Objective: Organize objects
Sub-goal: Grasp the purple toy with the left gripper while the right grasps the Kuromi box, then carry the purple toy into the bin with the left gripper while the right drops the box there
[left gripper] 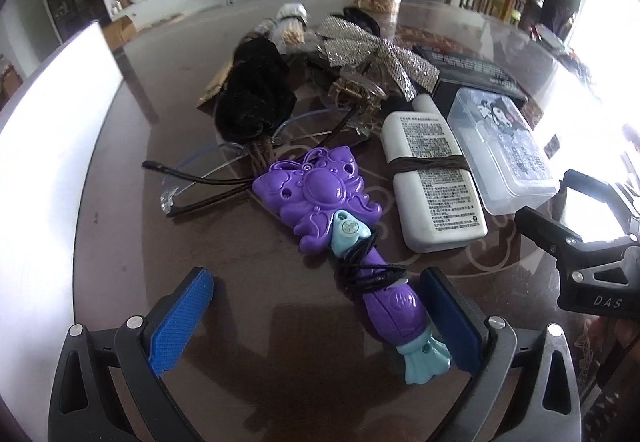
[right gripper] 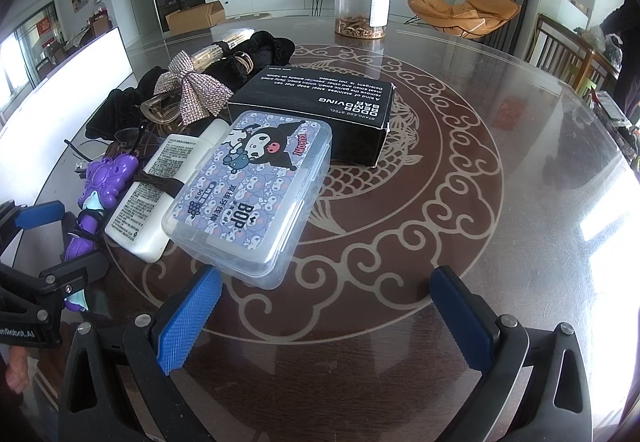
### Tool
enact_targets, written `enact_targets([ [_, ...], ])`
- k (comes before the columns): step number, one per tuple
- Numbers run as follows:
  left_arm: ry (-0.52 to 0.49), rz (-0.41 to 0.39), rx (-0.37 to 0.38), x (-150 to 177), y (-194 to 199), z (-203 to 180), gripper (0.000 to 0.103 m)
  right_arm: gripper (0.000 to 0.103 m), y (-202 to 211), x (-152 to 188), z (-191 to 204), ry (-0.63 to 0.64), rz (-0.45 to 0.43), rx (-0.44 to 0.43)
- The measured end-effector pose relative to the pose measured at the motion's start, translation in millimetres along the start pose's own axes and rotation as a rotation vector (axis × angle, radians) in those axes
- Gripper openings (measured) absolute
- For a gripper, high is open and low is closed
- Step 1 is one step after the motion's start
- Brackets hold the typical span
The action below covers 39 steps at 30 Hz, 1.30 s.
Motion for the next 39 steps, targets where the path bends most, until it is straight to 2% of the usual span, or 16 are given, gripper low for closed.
enact_targets([
  [2, -0.011, 0.013, 0.011, -2, 0, 0, 0.1, 0.103, 1, 0, 1, 0.0, 0.0, 0.0],
  [4, -0.04, -0.036, 0.03, -1, 7, -4, 0.07, 0.103, 0, 0, 0, 0.0, 0.0, 0.0],
  [6, -0.078, -0.057, 0.049, 2, 15, -10, 0.027, 0.103, 0, 0, 0, 0.0, 0.0, 0.0],
  [8, -0.086, -0.058, 0.055, 10, 20, -10, 0.022, 0.103, 4, 1, 0, 0.025, 0.017, -0.032],
  [12, -0.048, -0.059, 0.103, 38, 43, 7, 0.022, 0.103, 27, 11, -16, -0.038, 0.066, -0.094],
  [17, -0.062, -0.07, 0.126, 61, 61, 15, 0.022, 0.103, 54, 2, -47, -0.323, 0.105, -0.158],
  [22, -0.076, -0.071, 0.13, 58, 60, 14, 0.022, 0.103, 29, -43, 0, -0.276, 0.141, -0.199],
  [25, -0.103, -0.063, 0.13, 58, 62, 12, 0.025, 0.092, -5, -58, 24, -0.182, 0.202, -0.118],
  [26, -0.106, -0.055, 0.133, 59, 62, 11, 0.037, 0.078, -18, -59, 29, -0.165, 0.232, -0.092],
  [27, -0.108, -0.043, 0.132, 58, 62, 10, 0.058, 0.077, -21, -58, 28, -0.179, 0.24, -0.097],
  [28, -0.112, -0.038, 0.126, 58, 61, 9, 0.068, 0.066, -21, -57, 23, -0.231, 0.231, -0.124],
  [29, -0.118, -0.041, 0.119, 58, 61, 8, 0.078, 0.066, -18, -56, 20, -0.241, 0.238, -0.12],
  [31, -0.129, -0.034, 0.102, 59, 56, 6, 0.078, 0.066, -10, -49, 20, -0.22, 0.25, -0.126],
  [32, -0.114, -0.052, 0.105, 59, 57, 8, 0.069, 0.066, -3, -43, 20, -0.201, 0.259, -0.124],
  [34, -0.118, -0.085, 0.102, 59, 60, 7, 0.023, 0.066, 13, -28, 18, -0.168, 0.268, -0.127],
  [39, 0.0, -0.115, 0.19, 60, 73, 18, 0.019, 0.065, 52, 0, -9, -0.311, 0.235, -0.228],
])
Point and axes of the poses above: each gripper's, at about its wrist camera, not at the fingertips, and y roughly against the way its jaws point, z to its left, x to its underside, the point moved 1 cm from there along -y, roughly the way its jaws point, and after that the axes turned 10 degrees about -z, right-handed, at the moved point
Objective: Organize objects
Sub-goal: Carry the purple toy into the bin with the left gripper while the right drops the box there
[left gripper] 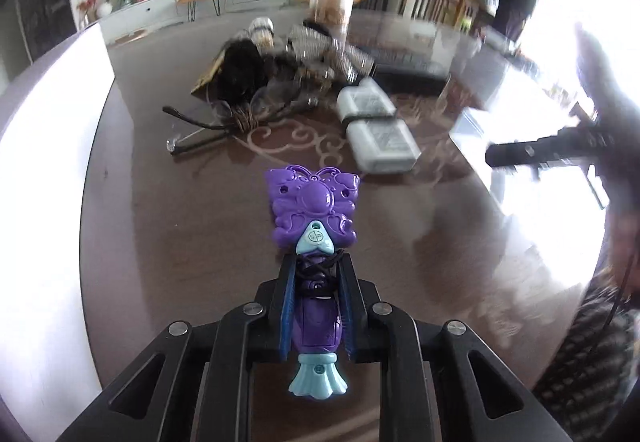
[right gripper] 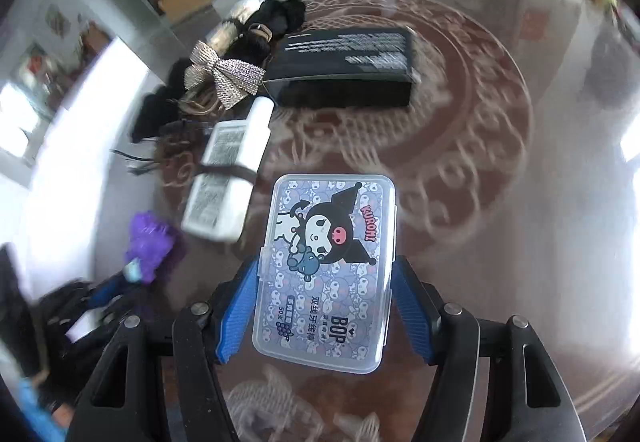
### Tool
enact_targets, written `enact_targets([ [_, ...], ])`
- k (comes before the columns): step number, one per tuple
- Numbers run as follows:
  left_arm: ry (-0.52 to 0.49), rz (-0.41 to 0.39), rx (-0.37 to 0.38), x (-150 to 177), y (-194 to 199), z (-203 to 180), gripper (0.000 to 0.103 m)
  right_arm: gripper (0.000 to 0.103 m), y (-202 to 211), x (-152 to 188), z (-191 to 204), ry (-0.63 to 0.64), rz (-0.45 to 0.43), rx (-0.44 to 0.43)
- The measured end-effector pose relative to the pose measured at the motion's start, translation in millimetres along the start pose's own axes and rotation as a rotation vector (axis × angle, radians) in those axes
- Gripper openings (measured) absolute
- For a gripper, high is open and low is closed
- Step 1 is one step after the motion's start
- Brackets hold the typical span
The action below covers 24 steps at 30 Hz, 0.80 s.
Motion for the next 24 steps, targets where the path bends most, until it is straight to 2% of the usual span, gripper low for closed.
enact_targets([
  [4, 0.077, -0.101, 0.075, -8, 45, 3, 0.019, 0.065, 46, 10, 1, -0.08, -0.091, -0.127],
  [7, 0.118, -0.181, 0.101, -20, 90, 12, 0.019, 0.065, 70, 2, 27, -0.074, -0.142, -0.195],
  [9, 0.146, -0.241, 0.083, -29, 125, 30, 0.019, 0.065, 84, -5, 65, -0.053, -0.166, -0.263],
  [11, 0.171, -0.302, 0.022, -35, 160, 57, 0.019, 0.065, 93, -11, 116, 0.0, -0.181, -0.349],
  [13, 0.194, -0.331, -0.074, -33, 189, 94, 0.019, 0.065, 97, -18, 164, 0.064, -0.184, -0.432],
  [14, 0.21, -0.332, -0.12, -30, 199, 112, 0.019, 0.065, 95, -18, 203, 0.111, -0.177, -0.493],
  [15, 0.228, -0.329, -0.172, -25, 207, 132, 0.019, 0.065, 94, -16, 224, 0.137, -0.17, -0.524],
  [17, 0.284, -0.285, -0.28, -8, 214, 175, 0.019, 0.065, 81, -9, 285, 0.218, -0.133, -0.599],
  [20, 0.393, -0.19, -0.362, 17, 211, 225, 0.019, 0.066, 52, 6, 349, 0.321, -0.09, -0.618],
  [22, 0.45, -0.131, -0.429, 34, 207, 249, 0.021, 0.067, 23, 19, 384, 0.395, -0.034, -0.581],
  [24, 0.463, -0.123, -0.449, 43, 207, 255, 0.024, 0.072, 4, 27, 396, 0.431, -0.004, -0.542],
])
Point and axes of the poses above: each gripper's, at about its wrist camera, not at the fingertips, and y roughly against the way its jaws point, z to its left, x to its underside, the point moved 1 cm from there along -y, roughly the way its jaws point, and after that the axes turned 10 degrees about -z, right-handed, at the moved point
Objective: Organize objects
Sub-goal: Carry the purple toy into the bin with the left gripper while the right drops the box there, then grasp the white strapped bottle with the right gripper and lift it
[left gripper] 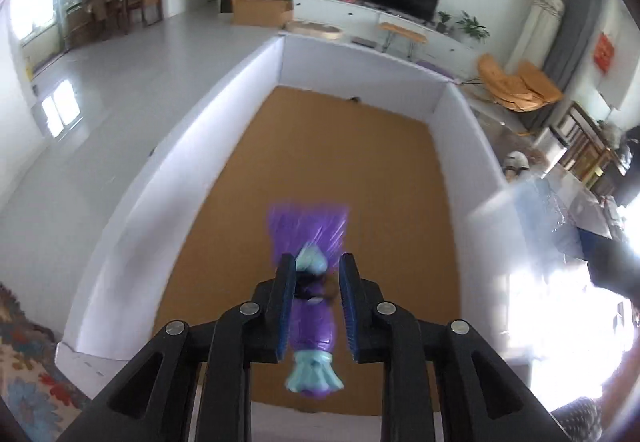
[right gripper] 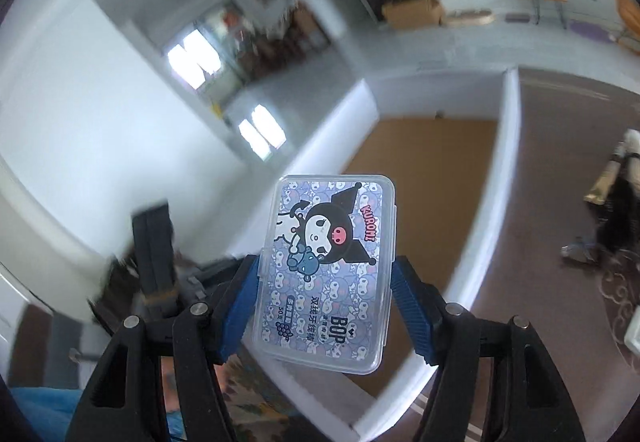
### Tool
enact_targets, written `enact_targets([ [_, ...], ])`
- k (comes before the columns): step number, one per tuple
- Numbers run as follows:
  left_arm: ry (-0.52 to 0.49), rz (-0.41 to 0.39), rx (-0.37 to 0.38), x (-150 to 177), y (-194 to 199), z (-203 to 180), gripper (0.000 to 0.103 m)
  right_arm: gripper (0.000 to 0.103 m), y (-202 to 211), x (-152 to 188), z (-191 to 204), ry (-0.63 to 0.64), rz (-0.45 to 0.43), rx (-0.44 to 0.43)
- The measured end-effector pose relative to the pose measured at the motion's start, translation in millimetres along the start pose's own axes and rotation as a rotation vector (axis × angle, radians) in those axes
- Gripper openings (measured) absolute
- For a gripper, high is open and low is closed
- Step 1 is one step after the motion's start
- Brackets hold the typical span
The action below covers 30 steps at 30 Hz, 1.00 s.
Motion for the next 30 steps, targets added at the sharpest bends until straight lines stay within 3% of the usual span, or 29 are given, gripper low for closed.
enact_targets([
  [1, 0.0, -0.007, -0.001, 1, 2, 0, 0.027, 0.078, -6, 3, 0, 0.012, 0.005, 0.02],
  [3, -0.012, -0.039, -0.004, 2, 8, -6, 0.058, 0.082, -5, 9, -8, 0.021, -0.018, 0.051],
  [5, -0.035, -0.08, -0.002, 2, 15, -25, 0.072, 0.09, 10, 15, -23, 0.016, -0.066, 0.098],
  [9, -0.099, -0.148, 0.125, -2, 41, -79, 0.072, 0.096, 60, 35, -73, -0.005, -0.198, 0.3],
  [12, -0.175, -0.166, 0.287, 5, 68, -139, 0.073, 0.098, 111, 68, -129, -0.081, -0.281, 0.555],
  [13, -0.207, -0.164, 0.346, 10, 74, -161, 0.075, 0.098, 124, 82, -152, -0.125, -0.289, 0.643],
  [15, -0.277, -0.135, 0.462, 28, 84, -210, 0.092, 0.098, 144, 104, -190, -0.198, -0.276, 0.765],
  [18, -0.349, -0.059, 0.559, 60, 80, -264, 0.095, 0.098, 169, 133, -230, -0.253, -0.257, 0.887],
  [21, -0.387, 0.018, 0.541, 94, 42, -297, 0.095, 0.098, 183, 154, -244, -0.255, -0.252, 0.942],
  [24, -0.383, 0.104, 0.448, 110, -13, -309, 0.095, 0.098, 182, 167, -250, -0.252, -0.258, 0.966],
  [30, -0.416, 0.084, 0.328, 112, -66, -305, 0.095, 0.098, 180, 165, -252, -0.277, -0.29, 0.954],
])
Point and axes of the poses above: each gripper's, at about its wrist camera, not at the fingertips, and y roughly against the way its jaws point, z to its left, x to its underside, the point moved 1 cm from there along -y, roughly the way its jaws point, and after that the axes turned 10 degrees about -z, right-handed, at the moved point
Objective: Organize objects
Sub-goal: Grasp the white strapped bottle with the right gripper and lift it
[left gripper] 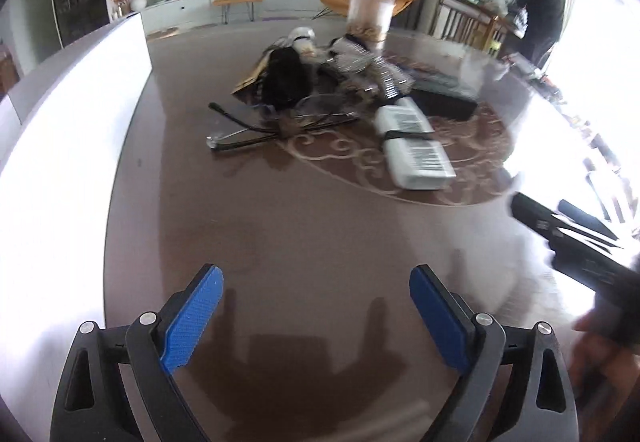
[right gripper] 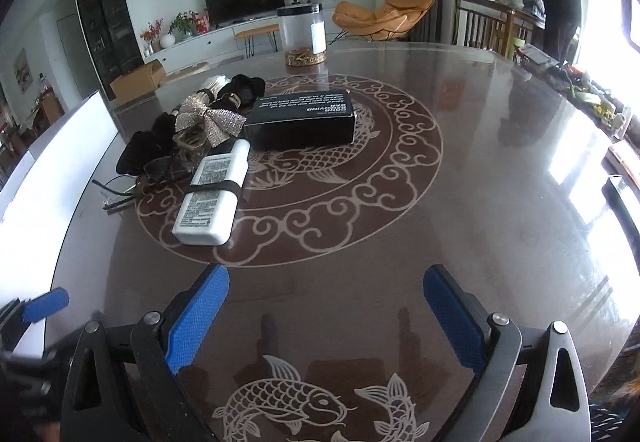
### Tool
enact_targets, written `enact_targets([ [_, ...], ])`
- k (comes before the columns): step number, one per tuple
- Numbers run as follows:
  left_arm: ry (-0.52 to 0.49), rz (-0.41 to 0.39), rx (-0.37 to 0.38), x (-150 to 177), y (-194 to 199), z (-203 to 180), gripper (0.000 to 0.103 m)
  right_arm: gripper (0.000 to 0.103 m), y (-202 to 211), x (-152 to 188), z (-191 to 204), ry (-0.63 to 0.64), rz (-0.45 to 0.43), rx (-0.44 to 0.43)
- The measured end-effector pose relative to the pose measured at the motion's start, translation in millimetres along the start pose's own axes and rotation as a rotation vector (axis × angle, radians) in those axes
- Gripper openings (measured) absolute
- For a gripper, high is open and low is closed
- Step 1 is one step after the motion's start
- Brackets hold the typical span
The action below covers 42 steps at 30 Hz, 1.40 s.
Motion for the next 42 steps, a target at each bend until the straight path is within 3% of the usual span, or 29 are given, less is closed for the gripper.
enact_targets([
  [3, 0.013, 0.014, -0.005, 4, -2, 11, 0.095, 0.098, 3, 2, 11, 0.014, 0.018, -0.027],
  [7, -0.054, -0.006, -0.034, 17, 8, 7, 0.095, 0.098, -9, -3, 28, 0.061, 0.042, -0.129],
  [13, -0.076, -0.013, -0.036, 21, 7, 3, 0.095, 0.098, -50, -42, 74, 0.143, 0.123, -0.229],
  [20, -0.074, -0.016, -0.037, 19, 2, 3, 0.095, 0.098, -93, -35, 108, 0.25, 0.229, -0.213],
  [21, -0.074, -0.015, -0.037, 19, 2, 3, 0.096, 0.095, -91, -34, 109, 0.265, 0.211, -0.21],
  [22, -0.075, -0.014, -0.037, 19, 2, 3, 0.096, 0.082, -88, -34, 110, 0.28, 0.195, -0.201],
  [23, -0.075, -0.014, -0.037, 19, 2, 3, 0.097, 0.061, -85, -33, 110, 0.298, 0.177, -0.186],
  [25, -0.075, -0.013, -0.037, 19, 3, 3, 0.097, 0.054, -81, -34, 105, 0.276, 0.168, -0.218],
  [38, -0.069, 0.006, -0.048, 18, 3, 4, 0.102, 0.054, -35, -7, 29, 0.164, 0.085, -0.099],
  [42, -0.088, -0.026, -0.036, -12, 14, 2, 0.102, 0.054, -32, -5, 25, 0.155, 0.074, -0.097],
])
Point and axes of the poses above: each gripper's, at about its wrist camera, not at the fingertips, and y roughly against the way its jaws point, z to its left, x to its underside, the point moved 1 cm from there along -y, roughly the way its jaws point, and after that the axes turned 10 degrees about -z, right-handed, at the moved point
